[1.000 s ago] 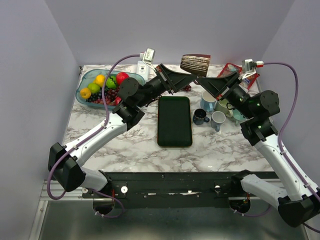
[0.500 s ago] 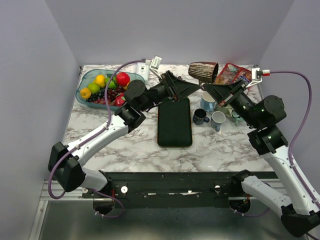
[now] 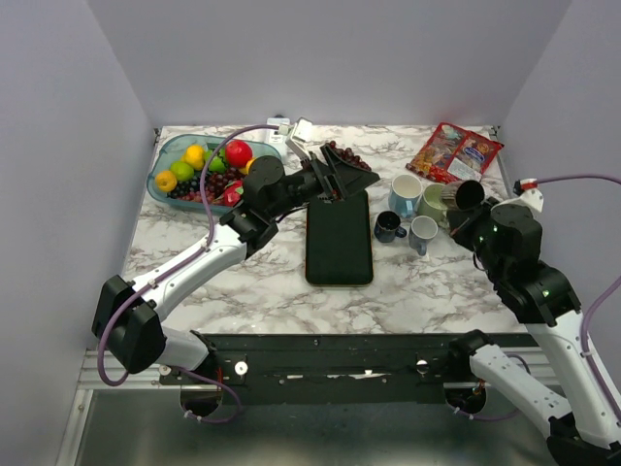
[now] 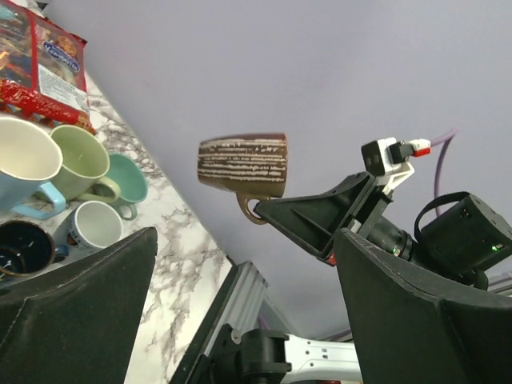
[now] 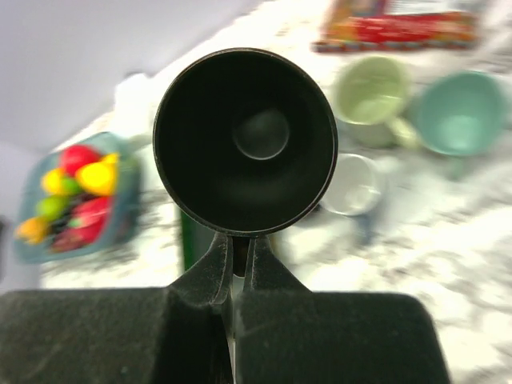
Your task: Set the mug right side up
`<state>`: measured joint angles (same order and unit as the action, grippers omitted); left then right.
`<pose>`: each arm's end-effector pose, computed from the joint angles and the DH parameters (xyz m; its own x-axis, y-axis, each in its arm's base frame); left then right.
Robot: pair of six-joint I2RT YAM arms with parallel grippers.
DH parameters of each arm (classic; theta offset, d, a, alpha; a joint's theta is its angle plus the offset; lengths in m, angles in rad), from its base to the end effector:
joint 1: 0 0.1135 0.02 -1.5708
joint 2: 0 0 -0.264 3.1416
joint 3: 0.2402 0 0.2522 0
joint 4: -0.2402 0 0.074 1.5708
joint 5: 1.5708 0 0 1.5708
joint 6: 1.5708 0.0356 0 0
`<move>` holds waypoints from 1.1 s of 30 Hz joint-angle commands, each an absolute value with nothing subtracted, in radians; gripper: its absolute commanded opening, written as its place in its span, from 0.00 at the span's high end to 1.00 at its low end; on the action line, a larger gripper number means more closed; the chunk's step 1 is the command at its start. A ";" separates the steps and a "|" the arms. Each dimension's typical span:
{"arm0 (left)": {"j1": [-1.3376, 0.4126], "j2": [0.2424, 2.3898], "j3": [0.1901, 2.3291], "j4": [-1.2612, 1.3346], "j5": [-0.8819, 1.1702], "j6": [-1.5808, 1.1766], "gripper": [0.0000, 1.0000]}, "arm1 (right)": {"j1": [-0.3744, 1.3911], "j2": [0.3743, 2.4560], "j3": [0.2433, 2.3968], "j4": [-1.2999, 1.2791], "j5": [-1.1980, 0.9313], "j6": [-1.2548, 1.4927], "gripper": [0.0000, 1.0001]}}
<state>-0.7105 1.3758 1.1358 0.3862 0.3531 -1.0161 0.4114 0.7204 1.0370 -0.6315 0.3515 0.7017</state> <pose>0.2401 -0.2228 0.3882 -0.6825 -0.4650 -0.5639 0.5528 0.1763 -0.8145 0.1312 0.0439 0.3877 -0.2655 0.5454 -0.7950 0.1257 0.8372 0.5323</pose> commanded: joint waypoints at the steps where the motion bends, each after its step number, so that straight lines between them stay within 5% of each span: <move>1: -0.704 1.354 1.131 0.353 0.380 -0.973 0.01 | 0.413 0.675 0.988 -0.869 0.618 0.709 0.99; 33: -0.661 1.305 1.062 0.215 0.374 -0.913 0.01 | 0.308 1.078 0.650 -0.591 0.514 0.796 0.99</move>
<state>-0.6666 1.3579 1.0718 0.2752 0.4038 -0.9623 0.3122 1.0756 0.6636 -0.6552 0.5251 0.7853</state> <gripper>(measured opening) 0.987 0.040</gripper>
